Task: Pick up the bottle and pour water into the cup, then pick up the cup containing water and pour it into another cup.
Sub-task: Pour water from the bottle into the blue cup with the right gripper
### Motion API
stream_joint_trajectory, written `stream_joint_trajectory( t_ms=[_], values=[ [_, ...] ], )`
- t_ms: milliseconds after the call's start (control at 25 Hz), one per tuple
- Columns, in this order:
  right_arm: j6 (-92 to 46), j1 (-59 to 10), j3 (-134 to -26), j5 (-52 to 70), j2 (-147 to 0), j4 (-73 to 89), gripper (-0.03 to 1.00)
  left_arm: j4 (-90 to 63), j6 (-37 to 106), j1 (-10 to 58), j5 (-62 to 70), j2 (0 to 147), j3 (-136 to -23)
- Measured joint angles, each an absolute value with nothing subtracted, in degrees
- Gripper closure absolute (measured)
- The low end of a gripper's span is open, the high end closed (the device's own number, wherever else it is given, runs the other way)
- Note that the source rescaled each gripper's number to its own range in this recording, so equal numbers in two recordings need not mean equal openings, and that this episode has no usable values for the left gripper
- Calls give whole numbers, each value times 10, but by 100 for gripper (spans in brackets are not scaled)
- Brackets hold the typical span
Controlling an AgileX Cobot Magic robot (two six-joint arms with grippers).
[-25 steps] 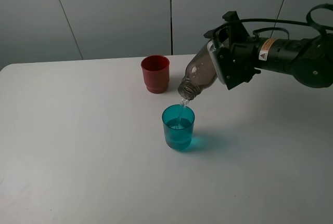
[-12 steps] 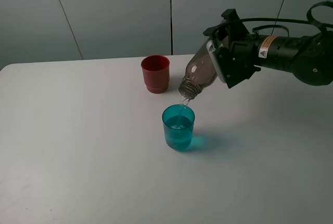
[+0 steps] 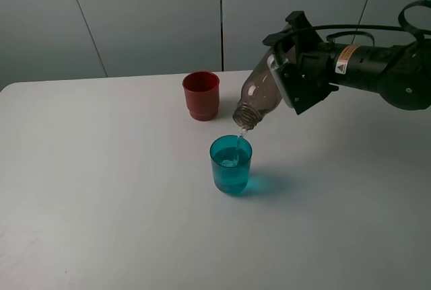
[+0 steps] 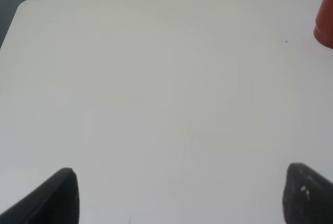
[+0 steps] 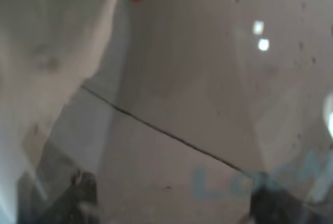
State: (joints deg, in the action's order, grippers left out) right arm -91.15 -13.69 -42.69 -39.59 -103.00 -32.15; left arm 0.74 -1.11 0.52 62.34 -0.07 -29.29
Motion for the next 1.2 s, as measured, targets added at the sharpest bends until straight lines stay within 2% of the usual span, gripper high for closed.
stream_joint_trajectory(
  t_ms=[1200],
  values=[
    [-938,-155,-429,-396,-1001,-338,97,7,-13,5,623,-1,-293]
  ],
)
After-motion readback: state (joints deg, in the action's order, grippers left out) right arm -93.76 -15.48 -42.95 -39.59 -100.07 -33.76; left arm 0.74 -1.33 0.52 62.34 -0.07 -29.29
